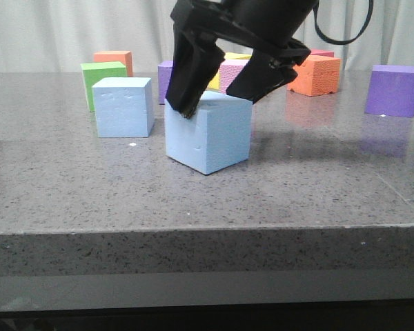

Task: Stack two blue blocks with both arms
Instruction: 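Carry the light blue cube toward the center and set it down, then open the right gripper and lift it away from the cube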

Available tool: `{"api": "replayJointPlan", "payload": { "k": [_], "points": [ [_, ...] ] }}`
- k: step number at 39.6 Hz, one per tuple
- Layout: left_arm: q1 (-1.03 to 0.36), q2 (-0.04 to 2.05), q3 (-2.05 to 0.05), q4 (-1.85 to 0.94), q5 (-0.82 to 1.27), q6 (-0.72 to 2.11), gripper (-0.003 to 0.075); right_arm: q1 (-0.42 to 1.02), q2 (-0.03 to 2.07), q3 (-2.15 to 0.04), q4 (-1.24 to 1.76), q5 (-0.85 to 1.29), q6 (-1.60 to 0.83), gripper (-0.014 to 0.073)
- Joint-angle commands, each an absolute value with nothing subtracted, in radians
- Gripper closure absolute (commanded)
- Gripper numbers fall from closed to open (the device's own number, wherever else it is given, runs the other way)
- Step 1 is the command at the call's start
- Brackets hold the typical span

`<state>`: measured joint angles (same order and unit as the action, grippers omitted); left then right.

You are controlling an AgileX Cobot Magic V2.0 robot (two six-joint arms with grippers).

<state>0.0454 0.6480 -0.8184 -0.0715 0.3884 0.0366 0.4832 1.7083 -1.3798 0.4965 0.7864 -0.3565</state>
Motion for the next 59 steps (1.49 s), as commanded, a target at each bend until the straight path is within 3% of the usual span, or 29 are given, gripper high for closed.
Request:
{"api": "replayJointPlan", "payload": {
  "k": [1,13,18,26,30,46,59],
  "points": [
    [0.044,0.655,-0.845,-0.078,0.305,0.036,0.0048,0.482,1.623,-1.414,0.510,0.740,-0.370,-0.0053],
    [0.044,0.655,-0.845,-0.078,0.305,0.036,0.0048,0.482,1.555,-1.414,0.521,0.739,-0.369,-0.0015],
    [0.044,0.655,-0.845,-0.078,0.305,0.036,0.0048,0.480,1.539,-1.414,0.521,0.739,-0.369,0.0169],
    [0.044,0.655,-0.845,-0.078,0.305,0.036,0.0048,0.474,1.477,-1.414,0.515,0.728,-0.369,0.0552],
    [0.044,0.655,-0.845,-0.078,0.305,0.036,0.0048,0.453,1.437,-1.414,0.514,0.732,-0.369,0.0663],
    [0.044,0.655,-0.845,-0.078,0.305,0.036,0.0048,0.129,1.180,-1.342,0.449,0.853,-0.370,0.0662],
    [0.044,0.655,-0.845,-0.078,0.305,0.036,0.0048,0.070,0.855,-0.917,0.389,0.533,-0.374,0.0662]
  ]
}}
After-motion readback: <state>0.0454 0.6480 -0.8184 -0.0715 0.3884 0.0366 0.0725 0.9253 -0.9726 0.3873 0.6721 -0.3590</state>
